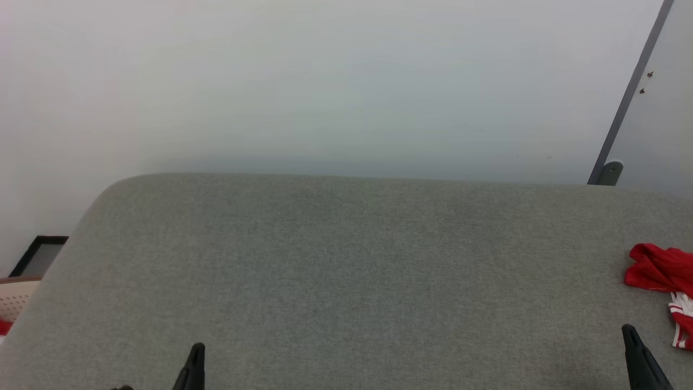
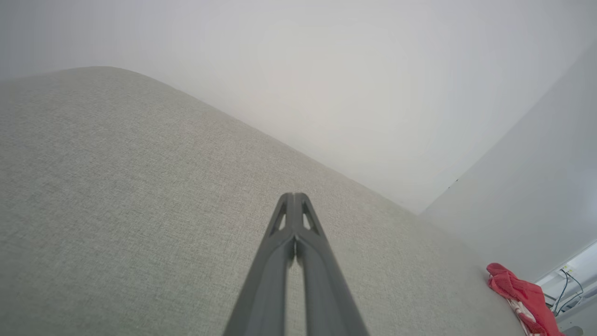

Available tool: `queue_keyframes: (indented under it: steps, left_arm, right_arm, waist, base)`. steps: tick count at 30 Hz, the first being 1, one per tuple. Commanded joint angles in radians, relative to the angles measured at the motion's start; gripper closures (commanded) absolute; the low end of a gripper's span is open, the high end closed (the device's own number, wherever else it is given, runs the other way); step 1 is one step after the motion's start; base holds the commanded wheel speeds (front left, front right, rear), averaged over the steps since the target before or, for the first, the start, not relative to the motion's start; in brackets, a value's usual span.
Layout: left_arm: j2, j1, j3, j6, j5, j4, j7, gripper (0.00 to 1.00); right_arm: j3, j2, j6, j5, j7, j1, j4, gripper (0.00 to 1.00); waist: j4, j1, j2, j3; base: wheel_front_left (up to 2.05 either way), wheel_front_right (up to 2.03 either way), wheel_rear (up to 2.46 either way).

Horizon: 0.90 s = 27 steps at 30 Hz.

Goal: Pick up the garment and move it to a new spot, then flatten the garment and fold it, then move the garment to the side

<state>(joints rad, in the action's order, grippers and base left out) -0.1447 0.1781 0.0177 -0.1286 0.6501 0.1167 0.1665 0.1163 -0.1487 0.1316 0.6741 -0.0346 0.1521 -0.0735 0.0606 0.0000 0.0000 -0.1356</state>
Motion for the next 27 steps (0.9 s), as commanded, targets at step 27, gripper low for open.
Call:
queue_keyframes:
  steps: [27]
  left_arm:
    - [0.026, -0.126, -0.046, -0.002, 0.373, 0.039, -0.097, 1.00]
  right_arm:
    - [0.000, 0.034, -0.001, 0.357, 0.055, -0.117, -0.056, 1.00]
  waist:
    - [-0.017, 0.0000, 0.0000, 0.038]
  base:
    - [0.00, 0.00, 0.00]
